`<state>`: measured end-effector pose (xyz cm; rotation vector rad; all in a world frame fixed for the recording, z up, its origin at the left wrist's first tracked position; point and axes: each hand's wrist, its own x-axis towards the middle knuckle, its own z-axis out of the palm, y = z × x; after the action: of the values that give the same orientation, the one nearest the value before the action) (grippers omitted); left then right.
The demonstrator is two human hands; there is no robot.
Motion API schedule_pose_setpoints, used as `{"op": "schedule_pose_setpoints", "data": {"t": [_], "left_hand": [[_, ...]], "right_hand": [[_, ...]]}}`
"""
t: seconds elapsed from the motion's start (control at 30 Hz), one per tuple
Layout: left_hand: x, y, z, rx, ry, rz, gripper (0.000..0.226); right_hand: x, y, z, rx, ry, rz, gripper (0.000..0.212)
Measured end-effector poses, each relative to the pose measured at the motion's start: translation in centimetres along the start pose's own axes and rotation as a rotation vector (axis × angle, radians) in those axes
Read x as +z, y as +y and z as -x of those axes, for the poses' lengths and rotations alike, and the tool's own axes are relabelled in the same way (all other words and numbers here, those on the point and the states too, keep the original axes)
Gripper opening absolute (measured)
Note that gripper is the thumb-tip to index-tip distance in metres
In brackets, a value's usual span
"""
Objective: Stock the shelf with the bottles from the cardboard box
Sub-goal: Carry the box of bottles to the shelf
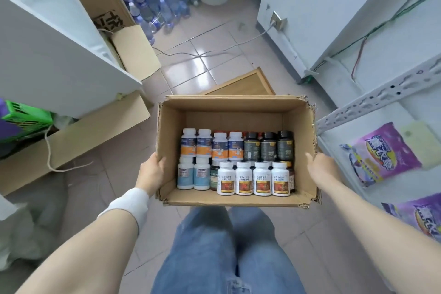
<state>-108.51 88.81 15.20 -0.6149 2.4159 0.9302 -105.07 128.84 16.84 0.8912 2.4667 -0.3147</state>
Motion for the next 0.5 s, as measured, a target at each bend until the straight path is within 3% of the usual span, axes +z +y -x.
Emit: {"op": "schedule_pose_setpoints", "data": {"t": [0.27,0.5], "left_hand": [[1.4,5.2,-7.0,-0.134,0.084,0.095,0.028],[3.6,7.6,-15.3,-0.224,0.115,0.116,0.028]], "right_hand": [[-5.0,-8.1,-11.9,-0.128,-0.017,0.189,0.050],[-3.4,-13.8,-22.4,-0.112,-0.079,0.217,0.049]]}}
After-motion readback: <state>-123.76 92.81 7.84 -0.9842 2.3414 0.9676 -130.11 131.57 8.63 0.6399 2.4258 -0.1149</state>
